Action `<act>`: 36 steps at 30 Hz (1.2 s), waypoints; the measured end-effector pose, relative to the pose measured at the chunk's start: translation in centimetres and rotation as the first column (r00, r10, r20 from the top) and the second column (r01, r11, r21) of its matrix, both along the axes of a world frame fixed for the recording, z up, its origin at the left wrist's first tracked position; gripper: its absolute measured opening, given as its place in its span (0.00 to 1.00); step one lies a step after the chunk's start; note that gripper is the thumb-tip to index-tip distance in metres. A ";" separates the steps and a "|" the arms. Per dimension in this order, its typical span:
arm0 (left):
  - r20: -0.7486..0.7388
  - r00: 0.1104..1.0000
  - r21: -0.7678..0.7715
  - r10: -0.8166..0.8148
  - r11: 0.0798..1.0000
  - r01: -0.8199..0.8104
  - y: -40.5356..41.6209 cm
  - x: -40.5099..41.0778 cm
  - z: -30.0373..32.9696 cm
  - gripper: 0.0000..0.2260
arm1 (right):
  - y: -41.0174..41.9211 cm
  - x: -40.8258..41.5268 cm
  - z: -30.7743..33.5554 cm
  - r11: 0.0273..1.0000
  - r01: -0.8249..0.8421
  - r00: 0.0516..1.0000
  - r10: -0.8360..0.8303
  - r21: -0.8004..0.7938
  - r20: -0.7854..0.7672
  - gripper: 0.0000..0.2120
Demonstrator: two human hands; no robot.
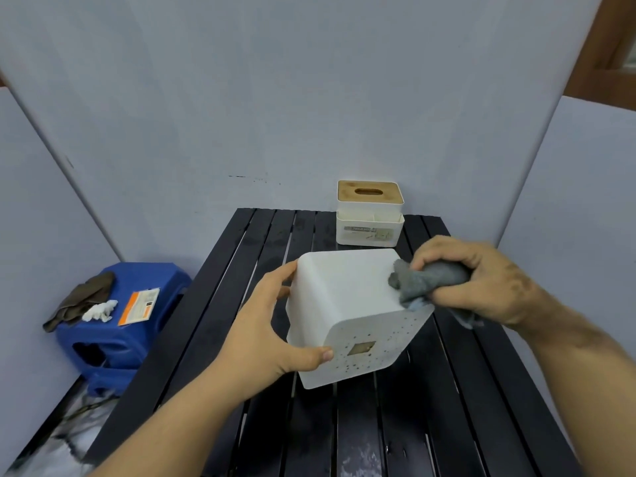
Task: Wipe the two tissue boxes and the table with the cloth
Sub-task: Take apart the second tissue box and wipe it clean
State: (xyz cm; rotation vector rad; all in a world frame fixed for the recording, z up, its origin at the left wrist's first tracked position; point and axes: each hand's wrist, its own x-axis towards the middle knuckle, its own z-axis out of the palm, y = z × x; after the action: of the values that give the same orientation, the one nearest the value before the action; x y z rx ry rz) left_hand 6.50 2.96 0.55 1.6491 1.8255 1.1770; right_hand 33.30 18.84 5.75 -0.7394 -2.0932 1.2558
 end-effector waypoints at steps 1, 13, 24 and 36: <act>0.004 1.000 0.005 0.002 1.000 -0.002 0.0 0.0 -0.1 0.49 | -0.9 -0.9 0.4 0.998 -0.029 0.999 0.030 0.059 -0.014 0.22; 0.037 0.999 -0.051 -0.031 0.998 0.033 0.2 -0.2 0.0 0.48 | -0.5 -1.3 0.1 0.979 0.024 0.999 -0.030 0.202 0.027 0.21; 0.064 0.997 -0.030 -0.049 0.998 0.051 0.3 -0.1 -0.2 0.46 | -6.3 -7.2 0.2 0.833 -0.131 0.991 0.095 0.538 0.095 0.18; 0.070 0.997 -0.044 -0.028 0.999 0.031 -0.1 0.7 -0.2 0.47 | -5.0 -6.3 -0.7 0.807 0.215 0.936 -0.331 0.550 0.120 0.19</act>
State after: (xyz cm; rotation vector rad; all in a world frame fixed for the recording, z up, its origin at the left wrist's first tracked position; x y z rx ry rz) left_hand 7.19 2.91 0.36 1.5848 1.7670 1.1575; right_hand 27.05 13.85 5.02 -0.8992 -2.2468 0.4121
